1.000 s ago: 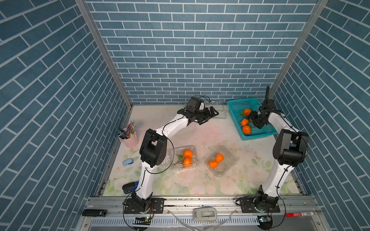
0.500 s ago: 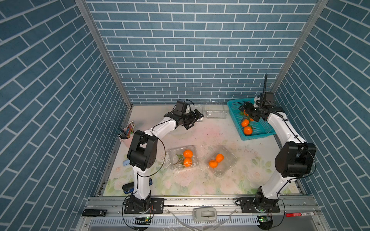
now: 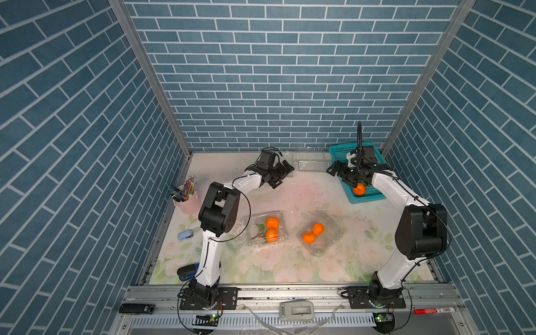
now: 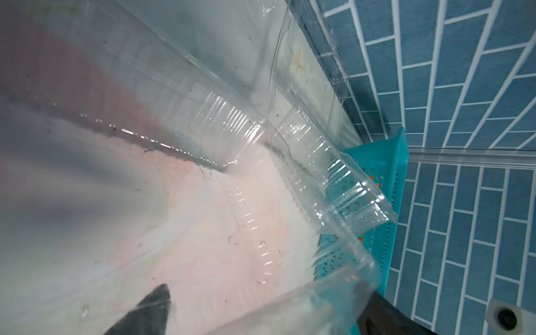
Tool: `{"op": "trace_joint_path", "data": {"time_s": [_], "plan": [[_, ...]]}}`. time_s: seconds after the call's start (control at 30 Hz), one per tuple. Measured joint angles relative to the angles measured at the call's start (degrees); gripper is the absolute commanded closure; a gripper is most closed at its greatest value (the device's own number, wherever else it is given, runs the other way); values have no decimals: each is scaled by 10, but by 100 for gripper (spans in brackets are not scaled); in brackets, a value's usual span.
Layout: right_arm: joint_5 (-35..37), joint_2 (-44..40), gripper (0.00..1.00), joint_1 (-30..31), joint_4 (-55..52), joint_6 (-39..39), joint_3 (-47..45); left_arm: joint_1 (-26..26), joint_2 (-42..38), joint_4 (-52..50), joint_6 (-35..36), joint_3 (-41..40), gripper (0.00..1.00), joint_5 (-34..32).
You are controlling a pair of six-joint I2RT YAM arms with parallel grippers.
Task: Take oranges out of containers
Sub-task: Adjust the packing box at the center of the board, then move the packing box to the center of the board.
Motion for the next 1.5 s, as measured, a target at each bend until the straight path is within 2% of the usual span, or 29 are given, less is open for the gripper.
{"op": "trace_joint_path", "data": {"time_s": [0.23, 0.53, 0.7, 0.83, 1.0, 1.13, 1.23, 1.4, 1.5], "plan": [[-12, -10, 3, 2, 14, 5, -13, 0, 9, -5, -3, 46, 1, -11], [-28, -12, 3, 17, 27, 10, -16, 7, 9, -30, 2, 67, 1, -27], [-31, -12, 2, 33, 33, 18, -19, 11, 8, -31, 5, 64, 1, -19], [-31, -14, 2, 45, 33, 20, -19, 11, -21, -37, 12, 19, 1, -7], [-27, -20, 1, 66, 30, 20, -19, 15, -109, -81, 35, -64, 1, -2], [-15, -25, 2, 99, 17, 20, -19, 32, -186, -132, 68, -100, 1, -5], [8, -29, 2, 141, 0, 22, -19, 54, -257, -173, 97, -138, 1, -21], [45, -29, 2, 233, -16, 40, -18, 108, -404, -213, 125, -276, 1, -35], [59, -24, 2, 285, -16, 54, -18, 139, -464, -233, 136, -359, 1, -32]]}}
